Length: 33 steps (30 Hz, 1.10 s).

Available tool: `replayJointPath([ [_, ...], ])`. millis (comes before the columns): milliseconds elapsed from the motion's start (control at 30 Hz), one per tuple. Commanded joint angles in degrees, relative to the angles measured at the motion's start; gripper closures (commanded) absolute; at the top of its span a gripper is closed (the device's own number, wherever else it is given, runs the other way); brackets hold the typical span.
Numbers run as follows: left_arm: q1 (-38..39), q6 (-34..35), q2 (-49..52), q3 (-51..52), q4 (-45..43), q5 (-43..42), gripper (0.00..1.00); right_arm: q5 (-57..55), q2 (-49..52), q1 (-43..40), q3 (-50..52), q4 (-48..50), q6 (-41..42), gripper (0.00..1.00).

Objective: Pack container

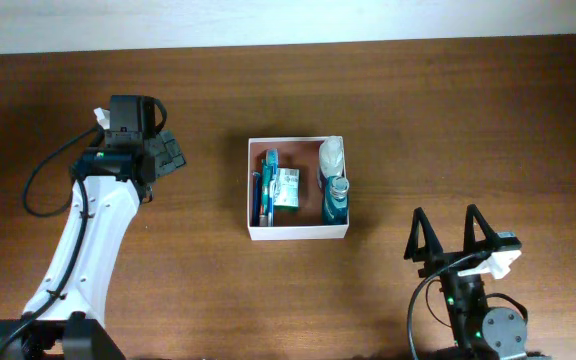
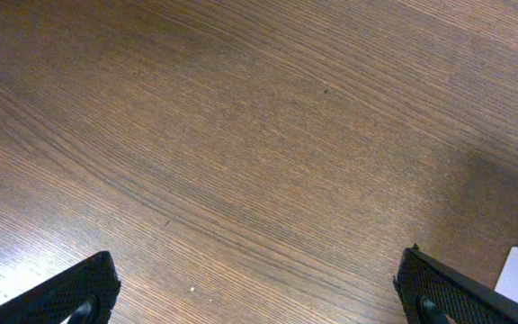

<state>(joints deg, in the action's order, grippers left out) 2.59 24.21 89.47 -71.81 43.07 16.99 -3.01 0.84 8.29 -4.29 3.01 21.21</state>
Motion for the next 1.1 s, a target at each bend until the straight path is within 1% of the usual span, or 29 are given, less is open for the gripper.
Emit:
replayJointPath([
  [0,-0.13,-0.07,-0.42,-0.44,-0.13,0.81,0.01,-0.63,-0.66,-0.98,1.49,0.28,-1.14,0.02],
  [233,-0.13,-0.07,-0.42,-0.44,-0.13,0.83,0.01,-0.17,-0.66,-0.98,3.98,0.26,-6.47,0.02],
  [400,-0.13,-0.07,-0.42,-0.44,-0.11,0.81,0.01,1.36,-0.66,-0.98,3.98,-4.63,-12.59,0.02],
  [500,-0.13,-0.07,-0.42,-0.44,-0.11,0.81,0.01,1.55,-0.66,-0.98,3.98,-7.74,-14.71,0.02],
  [567,-0.13,-0.07,-0.42,-0.44,-0.13,0.83,0.01,2.14,-0.66,-0.98,3.98,-7.72,-16.72,0.02],
  [1067,-0.13,-0.07,-0.42,-0.44,-0.13,0.83,0.00,2.19,-0.66,-0.98,3.98,-7.69,-16.92,0.02],
])
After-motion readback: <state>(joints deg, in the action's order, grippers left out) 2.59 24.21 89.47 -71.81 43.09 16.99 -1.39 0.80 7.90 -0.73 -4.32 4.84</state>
